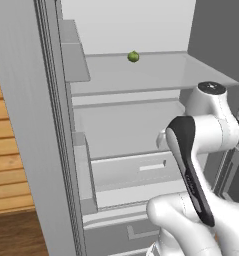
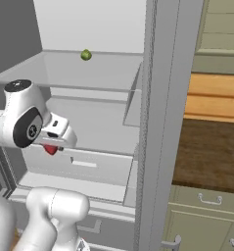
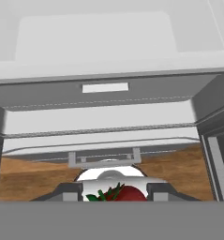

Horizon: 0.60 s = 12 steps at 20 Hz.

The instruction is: Take the strawberry from the fridge and place it on top of the pancake, located on the dining counter.

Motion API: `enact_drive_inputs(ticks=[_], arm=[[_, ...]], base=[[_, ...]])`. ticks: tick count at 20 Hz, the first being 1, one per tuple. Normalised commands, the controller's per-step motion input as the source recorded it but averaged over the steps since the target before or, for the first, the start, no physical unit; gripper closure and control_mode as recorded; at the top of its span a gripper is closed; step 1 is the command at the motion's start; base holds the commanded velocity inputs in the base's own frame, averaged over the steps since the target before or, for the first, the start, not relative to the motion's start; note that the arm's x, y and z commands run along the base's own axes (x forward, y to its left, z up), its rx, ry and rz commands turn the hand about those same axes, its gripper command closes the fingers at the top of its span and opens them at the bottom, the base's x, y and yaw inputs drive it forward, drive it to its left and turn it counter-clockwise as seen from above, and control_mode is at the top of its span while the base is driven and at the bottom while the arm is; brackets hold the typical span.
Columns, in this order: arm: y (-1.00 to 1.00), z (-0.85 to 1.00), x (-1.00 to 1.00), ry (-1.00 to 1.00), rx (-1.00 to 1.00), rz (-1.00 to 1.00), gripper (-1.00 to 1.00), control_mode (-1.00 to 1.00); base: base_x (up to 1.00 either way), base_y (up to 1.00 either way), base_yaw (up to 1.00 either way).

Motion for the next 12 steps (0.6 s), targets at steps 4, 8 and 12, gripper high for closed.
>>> enact_drive_inputs(ticks=[4,8,12], arm=[[-0.28,-0.01,-0.03,0.00,0.00,0.00,1.00,-1.00],[0.00,-0.01,0.03,-0.04,0.00,0.00,1.00,-1.00],[0.00,-0.07,0.01,0.00,0.00,0.00,1.00,-1.00]], base=[[0.00,0.00,0.00],[0.00,0.00,0.00],[0.00,0.00,0.00]])
